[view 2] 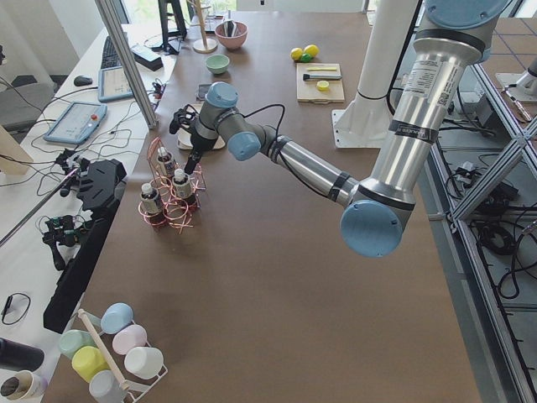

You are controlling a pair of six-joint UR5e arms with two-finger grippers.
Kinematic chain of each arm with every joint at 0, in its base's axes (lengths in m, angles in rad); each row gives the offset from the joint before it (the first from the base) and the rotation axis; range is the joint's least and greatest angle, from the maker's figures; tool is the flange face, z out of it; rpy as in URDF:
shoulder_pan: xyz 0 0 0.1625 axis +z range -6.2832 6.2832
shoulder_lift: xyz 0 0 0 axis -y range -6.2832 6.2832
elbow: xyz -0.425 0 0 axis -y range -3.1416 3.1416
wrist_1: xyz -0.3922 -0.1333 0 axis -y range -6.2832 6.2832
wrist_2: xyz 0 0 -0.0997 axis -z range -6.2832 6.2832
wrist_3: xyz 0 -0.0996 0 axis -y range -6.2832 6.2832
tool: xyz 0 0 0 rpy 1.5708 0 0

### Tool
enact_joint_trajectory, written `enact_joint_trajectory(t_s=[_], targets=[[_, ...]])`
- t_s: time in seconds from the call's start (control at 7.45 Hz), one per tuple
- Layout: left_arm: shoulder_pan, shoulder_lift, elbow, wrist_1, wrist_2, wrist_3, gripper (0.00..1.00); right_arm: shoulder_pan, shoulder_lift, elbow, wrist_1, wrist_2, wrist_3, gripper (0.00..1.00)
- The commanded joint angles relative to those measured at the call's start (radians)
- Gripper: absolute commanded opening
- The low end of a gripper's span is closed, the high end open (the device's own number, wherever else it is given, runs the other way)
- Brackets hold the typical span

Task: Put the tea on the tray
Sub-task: 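Move the left gripper over the copper rack to a tea bottle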

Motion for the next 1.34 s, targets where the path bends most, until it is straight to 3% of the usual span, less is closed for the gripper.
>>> enact_joint_trajectory(t_s=[0.0,0.27,0.81,1.21], targets=[[0.003,-0.034,0.075,-0.031,0.03,0.0,0.97,0.0,0.002,0.003,0.0,0.0,0.0,1.0],[0.003,-0.057,0.148,-0.1,0.03,0.001,0.97,0.0,0.004,0.003,0.0,-0.001,0.0,1.0],[0.003,-0.054,0.169,-0.113,0.03,0.01,0.91,0.0,0.005,0.004,0.0,-0.001,0.0,1.0],[0.003,-0.048,0.173,-0.136,0.03,0.046,0.67,0.0,0.002,0.006,0.0,-0.001,0.0,1.0]])
